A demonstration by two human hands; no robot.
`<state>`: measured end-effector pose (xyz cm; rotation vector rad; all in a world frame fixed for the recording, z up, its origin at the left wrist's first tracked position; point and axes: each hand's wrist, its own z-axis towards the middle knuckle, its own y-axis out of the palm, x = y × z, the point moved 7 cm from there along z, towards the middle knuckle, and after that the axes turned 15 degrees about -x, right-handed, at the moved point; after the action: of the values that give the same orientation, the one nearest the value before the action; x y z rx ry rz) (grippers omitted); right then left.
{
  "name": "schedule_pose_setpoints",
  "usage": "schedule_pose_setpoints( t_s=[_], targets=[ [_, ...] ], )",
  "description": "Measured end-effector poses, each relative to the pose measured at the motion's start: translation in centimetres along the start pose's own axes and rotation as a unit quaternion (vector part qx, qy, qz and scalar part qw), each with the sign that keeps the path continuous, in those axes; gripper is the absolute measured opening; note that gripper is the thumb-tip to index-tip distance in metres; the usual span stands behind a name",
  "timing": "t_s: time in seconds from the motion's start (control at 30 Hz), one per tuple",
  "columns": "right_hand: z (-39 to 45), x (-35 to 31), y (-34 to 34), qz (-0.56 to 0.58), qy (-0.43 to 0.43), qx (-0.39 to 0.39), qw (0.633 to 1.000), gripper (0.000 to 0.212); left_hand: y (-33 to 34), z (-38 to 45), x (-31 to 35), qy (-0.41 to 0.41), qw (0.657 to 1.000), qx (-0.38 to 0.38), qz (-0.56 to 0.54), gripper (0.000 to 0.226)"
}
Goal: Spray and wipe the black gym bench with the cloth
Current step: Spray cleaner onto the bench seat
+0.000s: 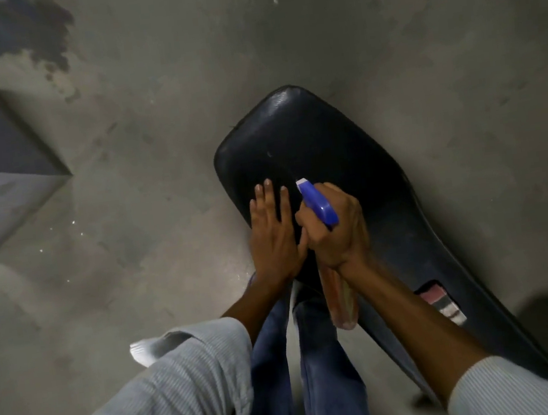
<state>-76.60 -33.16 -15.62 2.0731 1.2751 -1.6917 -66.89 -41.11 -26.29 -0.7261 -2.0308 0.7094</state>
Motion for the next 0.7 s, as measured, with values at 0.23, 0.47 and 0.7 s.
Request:
schedule_pose_setpoints(
  t_s=[0.23,0.47,0.7],
  targets=[
    [-0.3,3.1,2.1,-0.030,0.038,-0.090,0.995,0.065,-1.0,-0.1,1.6,0.187,0.981,-0.041,-0.038,0.083],
    [-0.1,2.8,0.5,-0.016,0.019,-0.112,0.993,0.030,1.8,0.5,0.8,0.207,0.963,-0.056,0.162,0.081],
    [0.4,3.2,-2.1,-0.041,0.015,-0.045,0.998,0.027,1.4,0.6,1.1,0.191,0.958,-0.072,0.202,0.068]
  ],
)
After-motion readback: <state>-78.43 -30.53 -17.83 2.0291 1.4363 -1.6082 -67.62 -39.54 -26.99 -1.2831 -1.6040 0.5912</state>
